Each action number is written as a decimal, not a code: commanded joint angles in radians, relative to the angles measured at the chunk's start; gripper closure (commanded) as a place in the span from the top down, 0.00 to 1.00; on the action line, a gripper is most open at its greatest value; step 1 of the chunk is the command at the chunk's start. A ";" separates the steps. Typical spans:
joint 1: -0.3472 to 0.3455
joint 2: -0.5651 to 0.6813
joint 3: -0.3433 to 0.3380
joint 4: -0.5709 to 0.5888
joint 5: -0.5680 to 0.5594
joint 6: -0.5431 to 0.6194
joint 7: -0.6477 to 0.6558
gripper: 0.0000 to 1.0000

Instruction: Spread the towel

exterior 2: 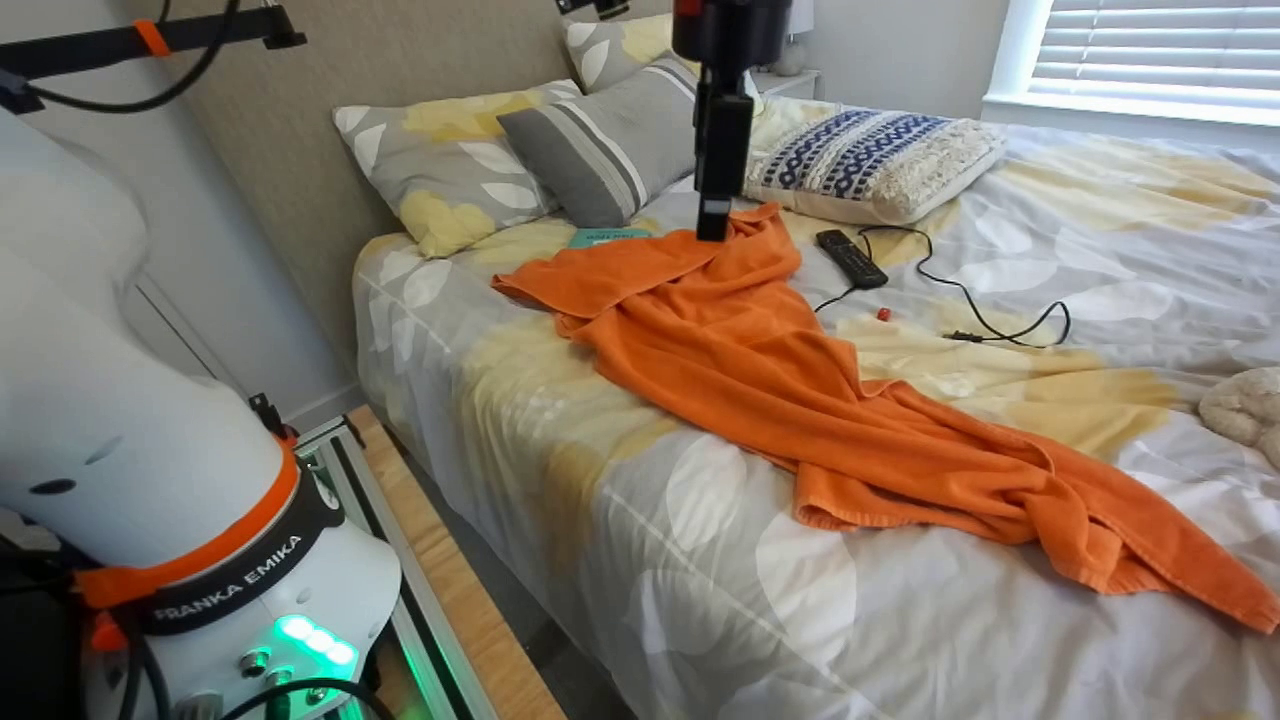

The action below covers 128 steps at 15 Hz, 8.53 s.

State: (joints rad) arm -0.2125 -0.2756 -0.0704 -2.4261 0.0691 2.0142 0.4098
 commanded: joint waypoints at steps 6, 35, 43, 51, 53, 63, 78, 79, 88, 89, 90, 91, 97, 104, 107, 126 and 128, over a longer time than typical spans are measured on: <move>-0.013 0.485 -0.108 0.333 0.124 0.088 -0.174 1.00; -0.010 1.243 -0.156 0.992 0.166 0.201 0.079 1.00; -0.015 1.346 -0.186 1.167 0.152 0.163 0.162 0.56; -0.017 1.362 -0.192 1.277 0.110 -0.021 0.284 0.29; -0.018 1.372 -0.190 1.298 0.101 -0.051 0.304 0.18; -0.032 1.420 -0.182 1.370 0.075 -0.113 0.360 0.08; 0.026 1.460 -0.196 1.540 -0.040 0.320 0.220 0.01; 0.027 1.476 -0.195 1.587 -0.050 0.333 0.205 0.01; 0.030 1.494 -0.192 1.679 -0.059 0.386 0.119 0.03; 0.029 1.499 -0.192 1.685 -0.059 0.386 0.118 0.03; 0.028 1.503 -0.192 1.689 -0.059 0.386 0.118 0.03; 0.028 1.504 -0.192 1.690 -0.059 0.386 0.118 0.01; -0.011 1.654 -0.203 1.912 -0.096 0.632 0.021 0.01; -0.051 1.744 -0.175 2.070 -0.113 0.834 -0.168 0.01; -0.047 1.700 -0.151 1.981 -0.111 1.011 -0.259 0.01; -0.032 1.679 -0.069 1.811 0.528 1.594 -0.696 1.00; -0.017 1.647 -0.086 1.747 0.668 1.543 -0.769 1.00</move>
State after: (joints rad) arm -0.2565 1.4588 -0.1311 -0.5403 0.5541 3.6183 -0.2501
